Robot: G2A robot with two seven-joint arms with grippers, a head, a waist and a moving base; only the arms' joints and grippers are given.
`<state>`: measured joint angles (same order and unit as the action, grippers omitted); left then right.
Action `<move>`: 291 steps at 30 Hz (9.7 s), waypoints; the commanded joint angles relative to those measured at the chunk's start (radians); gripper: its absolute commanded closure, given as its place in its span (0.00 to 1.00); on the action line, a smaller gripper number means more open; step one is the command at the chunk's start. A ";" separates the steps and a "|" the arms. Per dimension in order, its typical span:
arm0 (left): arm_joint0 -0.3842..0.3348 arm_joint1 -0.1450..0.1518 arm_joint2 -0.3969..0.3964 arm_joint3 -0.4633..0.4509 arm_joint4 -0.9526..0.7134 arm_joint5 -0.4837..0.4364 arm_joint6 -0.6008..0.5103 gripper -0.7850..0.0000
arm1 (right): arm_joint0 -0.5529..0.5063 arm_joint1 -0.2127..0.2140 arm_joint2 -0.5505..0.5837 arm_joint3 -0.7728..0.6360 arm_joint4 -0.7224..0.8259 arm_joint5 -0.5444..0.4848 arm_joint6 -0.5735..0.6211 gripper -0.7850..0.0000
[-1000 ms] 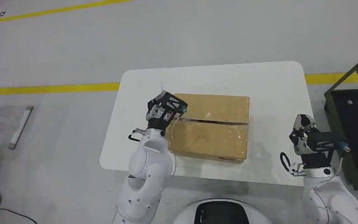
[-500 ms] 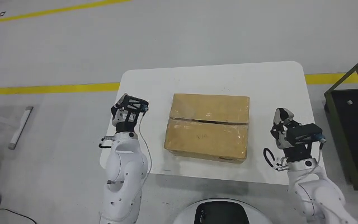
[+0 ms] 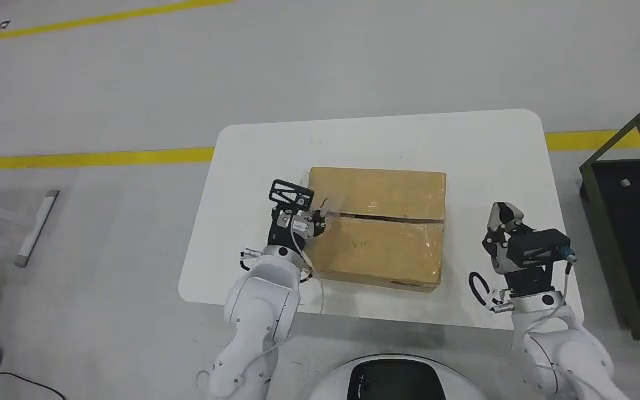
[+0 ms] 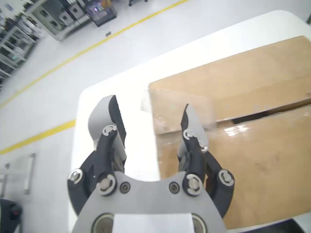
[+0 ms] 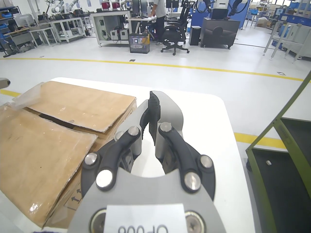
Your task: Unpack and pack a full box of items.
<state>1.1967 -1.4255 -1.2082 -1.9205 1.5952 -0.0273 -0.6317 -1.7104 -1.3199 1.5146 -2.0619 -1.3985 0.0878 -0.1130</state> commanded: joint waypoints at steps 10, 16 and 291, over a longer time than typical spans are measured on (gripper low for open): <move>-0.026 -0.016 0.023 0.020 -0.158 0.087 -0.011 0.00 | -0.034 -0.001 0.018 -0.012 -0.001 0.010 -0.005 1.00; -0.010 -0.017 0.033 0.028 -0.180 0.071 0.019 0.00 | -0.039 -0.002 0.020 -0.006 -0.004 0.008 -0.010 1.00; 0.013 0.011 -0.200 -0.069 -0.097 0.000 -0.249 0.00 | 0.092 -0.007 0.013 0.238 0.024 -0.089 -0.030 1.00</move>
<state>1.2122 -1.4149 -1.4110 -1.9869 1.4946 -0.0293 -0.8773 -1.6196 -1.3265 1.5329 -1.8256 -1.3777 0.0018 -0.1413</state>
